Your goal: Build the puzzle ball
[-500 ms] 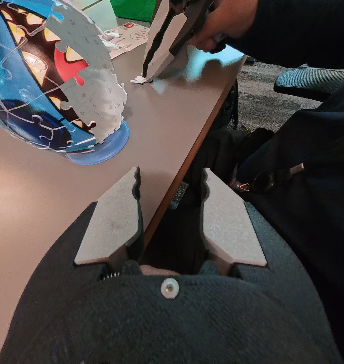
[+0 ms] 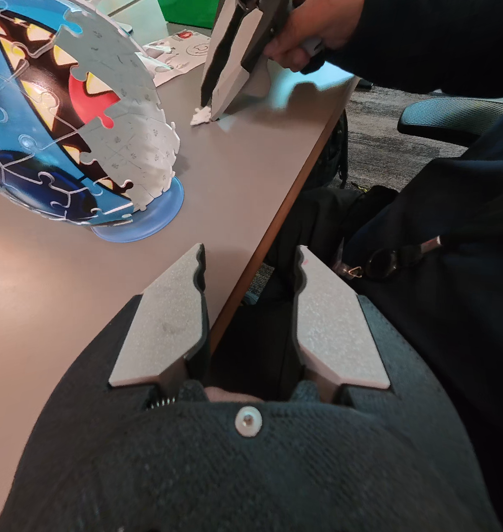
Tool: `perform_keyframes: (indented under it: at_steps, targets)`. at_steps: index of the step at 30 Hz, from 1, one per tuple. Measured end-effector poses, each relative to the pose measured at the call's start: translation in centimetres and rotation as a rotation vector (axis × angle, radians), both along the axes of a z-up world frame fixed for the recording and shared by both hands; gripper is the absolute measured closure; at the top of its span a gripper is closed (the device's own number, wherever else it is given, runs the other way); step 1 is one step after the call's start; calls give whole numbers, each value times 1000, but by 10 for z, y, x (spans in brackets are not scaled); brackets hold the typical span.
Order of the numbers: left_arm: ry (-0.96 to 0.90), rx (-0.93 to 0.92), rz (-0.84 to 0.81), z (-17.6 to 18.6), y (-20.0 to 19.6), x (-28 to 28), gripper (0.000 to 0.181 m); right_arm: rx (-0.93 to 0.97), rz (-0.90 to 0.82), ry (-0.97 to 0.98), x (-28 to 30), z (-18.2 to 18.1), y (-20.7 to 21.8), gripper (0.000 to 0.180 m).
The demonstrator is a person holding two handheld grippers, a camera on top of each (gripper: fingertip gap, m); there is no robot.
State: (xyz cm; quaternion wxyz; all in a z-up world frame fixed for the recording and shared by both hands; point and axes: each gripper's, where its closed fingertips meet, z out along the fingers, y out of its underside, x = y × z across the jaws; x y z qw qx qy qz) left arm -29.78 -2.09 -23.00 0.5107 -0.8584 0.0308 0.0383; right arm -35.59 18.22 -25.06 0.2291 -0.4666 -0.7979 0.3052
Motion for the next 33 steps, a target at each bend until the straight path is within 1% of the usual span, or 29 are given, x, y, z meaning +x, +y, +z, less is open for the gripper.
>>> perform_keyframes:
  at_steps: [1,3,6,8,10,13,17,20,22,30,33]
  targets:
    - [1,-2,1,0,0,0,120,6,-4,6,-1,0,1,153]
    - [-3,-4,5,-1,-1,-1,120,26,7,15,0,1,1,142]
    - [-6,-7,9,-1,-1,-2,120,70,44,29,1,2,0,138]
    - [-7,-7,8,-1,-1,-2,120,83,73,27,1,2,-1,138]
    - [-7,-9,8,-2,-1,-2,120,59,99,4,2,1,-4,145]
    - [-10,-11,8,-4,0,-2,120,49,110,-2,4,1,-6,150]
    - [-12,-15,9,-5,0,-3,120,62,120,-7,7,1,-9,153]
    - [-12,-13,9,-4,1,-3,120,72,127,-10,8,1,-11,153]
    - [-15,-15,7,-5,0,-3,120,90,109,-2,6,2,-7,146]
    - [-15,-15,8,-5,0,-2,120,74,80,2,2,1,-4,145]
    - [-14,-14,8,-5,0,-2,120,58,99,-2,0,1,-3,144]
